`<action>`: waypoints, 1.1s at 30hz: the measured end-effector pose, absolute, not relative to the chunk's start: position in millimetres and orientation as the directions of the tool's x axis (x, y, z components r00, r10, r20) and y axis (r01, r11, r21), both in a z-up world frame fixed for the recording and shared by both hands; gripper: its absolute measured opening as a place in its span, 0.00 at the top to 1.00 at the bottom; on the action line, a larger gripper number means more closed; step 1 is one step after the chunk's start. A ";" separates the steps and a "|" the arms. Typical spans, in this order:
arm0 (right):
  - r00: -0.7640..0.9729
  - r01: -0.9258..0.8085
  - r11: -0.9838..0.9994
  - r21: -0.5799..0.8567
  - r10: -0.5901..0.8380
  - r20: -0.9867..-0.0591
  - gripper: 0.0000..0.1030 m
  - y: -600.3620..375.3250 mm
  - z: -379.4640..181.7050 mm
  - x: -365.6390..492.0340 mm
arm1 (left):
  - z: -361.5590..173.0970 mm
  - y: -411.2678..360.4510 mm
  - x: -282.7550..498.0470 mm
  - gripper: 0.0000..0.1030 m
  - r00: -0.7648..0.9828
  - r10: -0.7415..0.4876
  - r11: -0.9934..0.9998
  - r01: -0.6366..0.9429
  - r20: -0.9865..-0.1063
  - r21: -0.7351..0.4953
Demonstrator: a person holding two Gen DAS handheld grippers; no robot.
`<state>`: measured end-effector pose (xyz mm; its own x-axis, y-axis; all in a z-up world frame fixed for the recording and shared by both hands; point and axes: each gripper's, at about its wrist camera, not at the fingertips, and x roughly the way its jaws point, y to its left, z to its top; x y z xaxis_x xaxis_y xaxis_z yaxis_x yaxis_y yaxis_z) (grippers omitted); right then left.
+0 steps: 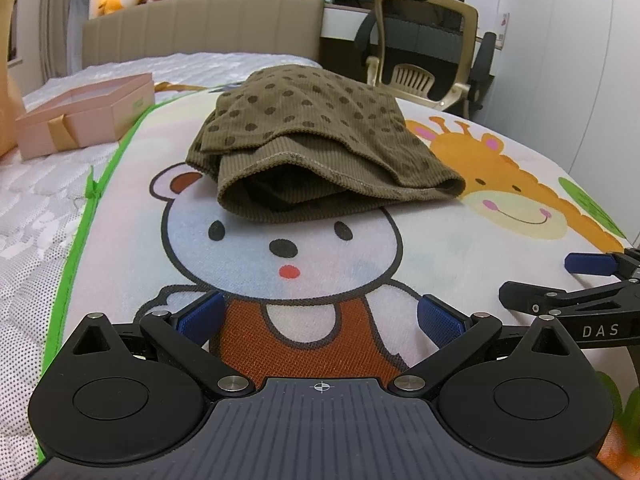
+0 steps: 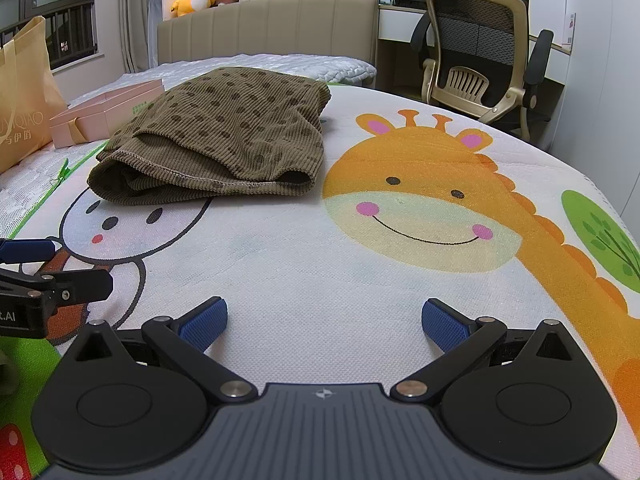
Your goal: Fold clothes
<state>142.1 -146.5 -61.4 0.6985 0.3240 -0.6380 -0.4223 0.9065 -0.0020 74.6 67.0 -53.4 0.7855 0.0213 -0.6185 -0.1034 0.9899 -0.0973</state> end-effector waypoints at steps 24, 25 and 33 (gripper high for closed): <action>0.698 -0.423 0.906 -0.002 0.324 -0.638 0.00 -146.9 -61.3 142.6 | -53.2 64.9 75.3 0.00 0.782 0.029 0.990 -0.107 -0.623 -0.088; 0.698 -0.423 0.906 -0.002 0.324 -0.638 0.00 -146.9 -61.3 142.5 | -53.1 65.1 75.6 0.00 0.782 0.029 0.990 -0.108 -0.623 -0.090; 0.698 -0.423 0.906 -0.002 0.324 -0.638 0.00 -146.7 -61.1 142.3 | -52.7 64.1 76.8 0.00 0.776 0.037 0.990 -0.113 -0.630 -0.082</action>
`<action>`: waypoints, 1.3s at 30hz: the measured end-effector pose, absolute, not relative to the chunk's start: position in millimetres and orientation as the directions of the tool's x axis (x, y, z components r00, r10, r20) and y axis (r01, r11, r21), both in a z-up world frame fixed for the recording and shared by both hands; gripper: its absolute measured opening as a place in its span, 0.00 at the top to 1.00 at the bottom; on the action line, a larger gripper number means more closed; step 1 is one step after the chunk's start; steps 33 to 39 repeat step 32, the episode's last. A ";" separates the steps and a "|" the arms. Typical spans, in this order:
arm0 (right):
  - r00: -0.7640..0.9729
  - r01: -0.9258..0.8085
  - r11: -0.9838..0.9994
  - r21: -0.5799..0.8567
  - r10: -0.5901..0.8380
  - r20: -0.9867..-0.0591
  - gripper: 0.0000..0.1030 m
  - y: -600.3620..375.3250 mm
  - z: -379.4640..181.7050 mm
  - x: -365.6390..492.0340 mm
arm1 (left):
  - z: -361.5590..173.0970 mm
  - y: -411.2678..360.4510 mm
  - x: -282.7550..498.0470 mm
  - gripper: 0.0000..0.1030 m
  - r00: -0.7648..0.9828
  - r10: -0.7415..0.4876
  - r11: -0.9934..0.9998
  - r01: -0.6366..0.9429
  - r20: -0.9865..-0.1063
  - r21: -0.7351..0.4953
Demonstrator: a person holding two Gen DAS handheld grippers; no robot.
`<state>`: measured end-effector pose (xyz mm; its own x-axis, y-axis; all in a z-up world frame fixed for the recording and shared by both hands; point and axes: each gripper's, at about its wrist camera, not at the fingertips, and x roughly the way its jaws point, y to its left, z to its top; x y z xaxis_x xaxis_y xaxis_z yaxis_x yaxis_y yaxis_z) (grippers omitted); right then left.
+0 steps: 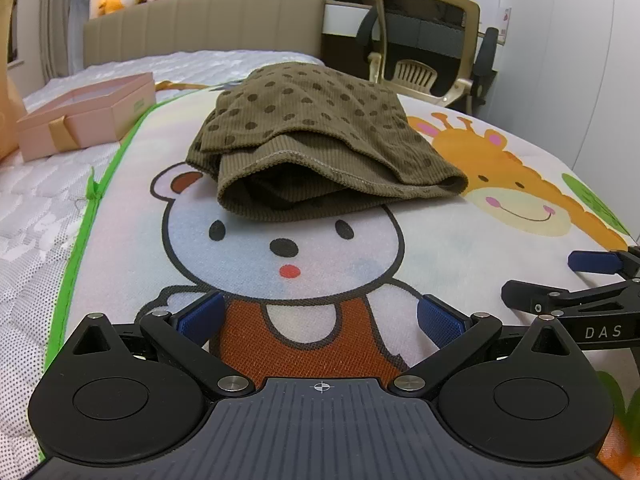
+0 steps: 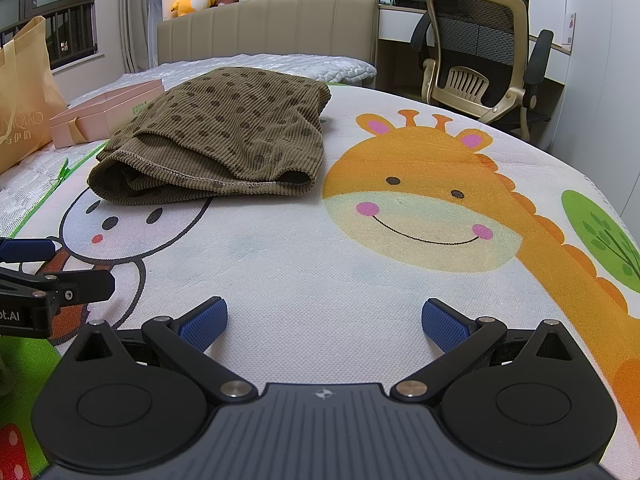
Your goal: Fold clothes
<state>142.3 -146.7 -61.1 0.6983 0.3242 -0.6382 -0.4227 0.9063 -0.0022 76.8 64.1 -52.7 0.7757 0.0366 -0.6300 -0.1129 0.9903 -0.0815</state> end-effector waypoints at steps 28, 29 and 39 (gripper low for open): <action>0.699 -0.423 0.906 -0.004 0.324 -0.638 0.00 -146.5 -61.6 142.1 | -53.5 60.2 75.8 0.00 0.771 0.070 0.991 -0.128 -0.633 -0.046; 0.699 -0.423 0.906 -0.004 0.324 -0.638 0.00 -146.7 -61.6 142.3 | -53.5 60.3 75.7 0.00 0.771 0.069 0.991 -0.128 -0.633 -0.047; 0.698 -0.423 0.906 -0.003 0.324 -0.638 0.00 -146.5 -61.5 142.1 | -53.4 60.1 75.6 0.00 0.772 0.071 0.991 -0.128 -0.632 -0.046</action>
